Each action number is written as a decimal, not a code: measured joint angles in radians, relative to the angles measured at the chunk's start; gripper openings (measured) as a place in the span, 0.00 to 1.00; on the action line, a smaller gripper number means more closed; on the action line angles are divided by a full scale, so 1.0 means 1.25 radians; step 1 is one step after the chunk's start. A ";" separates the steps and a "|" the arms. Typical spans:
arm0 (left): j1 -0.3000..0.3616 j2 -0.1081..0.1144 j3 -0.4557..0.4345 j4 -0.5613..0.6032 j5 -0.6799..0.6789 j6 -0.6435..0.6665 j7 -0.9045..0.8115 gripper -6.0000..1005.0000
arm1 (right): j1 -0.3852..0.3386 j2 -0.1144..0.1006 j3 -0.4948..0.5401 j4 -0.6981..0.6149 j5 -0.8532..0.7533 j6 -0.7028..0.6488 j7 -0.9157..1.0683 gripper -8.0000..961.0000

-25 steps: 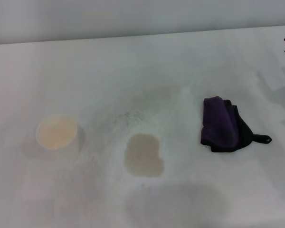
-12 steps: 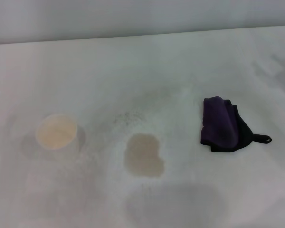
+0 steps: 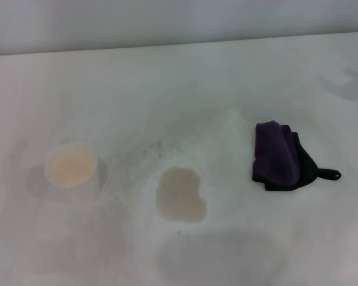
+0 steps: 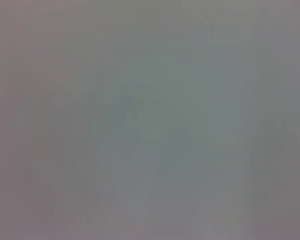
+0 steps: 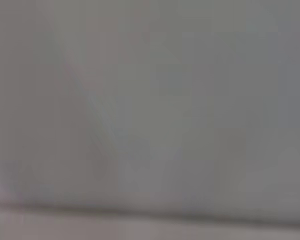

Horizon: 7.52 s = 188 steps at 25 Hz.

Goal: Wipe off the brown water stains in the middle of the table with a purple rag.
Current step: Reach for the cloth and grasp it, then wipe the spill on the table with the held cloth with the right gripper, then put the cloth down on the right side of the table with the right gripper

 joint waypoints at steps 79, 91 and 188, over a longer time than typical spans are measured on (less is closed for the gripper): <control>0.029 0.001 0.005 0.047 0.004 0.017 0.019 0.87 | 0.342 0.085 -0.603 0.197 -0.544 0.123 0.460 0.54; 0.031 0.001 0.001 0.050 -0.001 0.016 0.019 0.88 | 0.349 0.091 -0.682 0.150 -0.527 0.117 0.488 0.19; 0.028 -0.003 0.011 -0.002 0.000 0.054 0.049 0.88 | 0.282 0.081 -0.725 0.027 -0.559 0.114 0.312 0.15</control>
